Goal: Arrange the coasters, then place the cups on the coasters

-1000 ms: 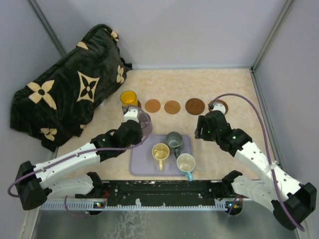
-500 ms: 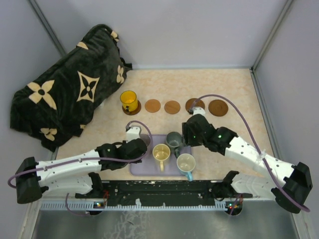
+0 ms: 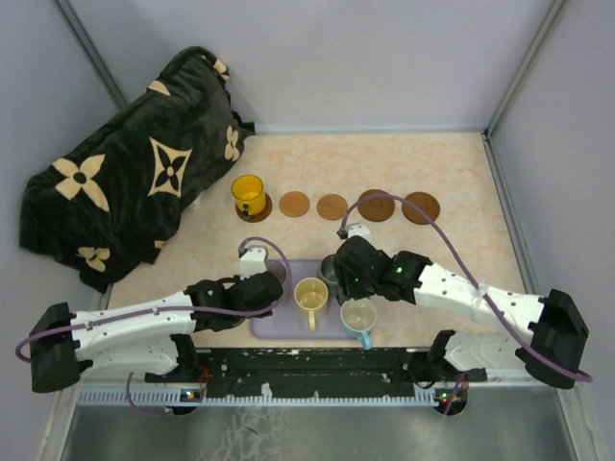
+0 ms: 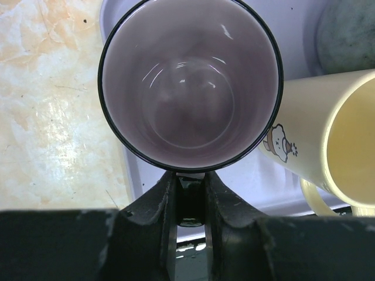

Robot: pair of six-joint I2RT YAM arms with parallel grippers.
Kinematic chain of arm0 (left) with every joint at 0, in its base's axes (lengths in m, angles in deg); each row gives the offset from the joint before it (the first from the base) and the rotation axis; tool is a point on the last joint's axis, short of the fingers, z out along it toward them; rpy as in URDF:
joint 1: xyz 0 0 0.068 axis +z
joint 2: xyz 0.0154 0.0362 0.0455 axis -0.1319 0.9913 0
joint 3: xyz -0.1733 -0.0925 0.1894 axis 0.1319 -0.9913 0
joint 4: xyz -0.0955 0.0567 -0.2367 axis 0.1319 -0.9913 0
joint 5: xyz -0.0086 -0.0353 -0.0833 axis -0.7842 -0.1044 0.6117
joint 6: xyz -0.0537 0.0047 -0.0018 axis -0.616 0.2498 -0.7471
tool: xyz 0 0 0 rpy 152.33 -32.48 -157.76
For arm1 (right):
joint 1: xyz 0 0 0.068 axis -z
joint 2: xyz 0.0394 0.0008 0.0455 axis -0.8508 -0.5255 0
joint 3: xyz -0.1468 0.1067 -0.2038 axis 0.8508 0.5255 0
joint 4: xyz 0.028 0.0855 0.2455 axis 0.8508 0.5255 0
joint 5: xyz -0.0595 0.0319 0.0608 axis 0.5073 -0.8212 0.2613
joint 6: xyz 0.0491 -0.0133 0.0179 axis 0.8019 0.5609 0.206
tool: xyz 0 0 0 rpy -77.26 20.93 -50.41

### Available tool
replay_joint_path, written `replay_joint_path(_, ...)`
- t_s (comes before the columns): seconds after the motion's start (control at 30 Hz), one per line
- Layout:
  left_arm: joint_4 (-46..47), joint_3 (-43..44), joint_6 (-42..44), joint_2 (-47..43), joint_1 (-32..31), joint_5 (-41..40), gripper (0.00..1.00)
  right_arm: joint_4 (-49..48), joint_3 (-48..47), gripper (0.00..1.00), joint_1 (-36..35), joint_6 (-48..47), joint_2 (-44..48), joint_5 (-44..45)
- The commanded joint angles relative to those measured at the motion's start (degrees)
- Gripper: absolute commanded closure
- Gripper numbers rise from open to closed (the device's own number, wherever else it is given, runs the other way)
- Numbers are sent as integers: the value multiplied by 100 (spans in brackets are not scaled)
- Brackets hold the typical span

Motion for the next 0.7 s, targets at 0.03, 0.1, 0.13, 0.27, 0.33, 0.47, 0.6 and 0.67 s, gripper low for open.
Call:
replay_joint_path(0.03, 157, -104, -209, -42, -59, -109, 96, -93, -63, 52, -156, 110, -170, 67)
replay_joint_path(0.1, 154, -122, -217, -44, -63, -116, 96, -120, -12, 53, -161, 132, -206, 58)
replay_joint_path(0.13, 160, -130, -220, -28, -71, -116, 96, -146, 7, 53, -161, 144, -220, 32)
replay_joint_path(0.27, 183, -165, -226, 88, -75, -82, 94, -257, 46, 54, -185, 180, -343, -17)
replay_joint_path(0.33, 214, -181, -244, 161, -90, -59, 93, -289, 50, 54, -195, 179, -438, -9)
replay_joint_path(0.47, 278, -221, -314, 253, -130, -29, 92, -304, 37, 54, -224, 166, -668, 53)
replay_joint_path(0.6, 344, -253, -349, 304, -167, -19, 91, -352, 54, 55, -239, 168, -879, 144)
replay_joint_path(0.67, 363, -254, -351, 334, -182, -8, 91, -396, 55, 55, -241, 177, -982, 195)
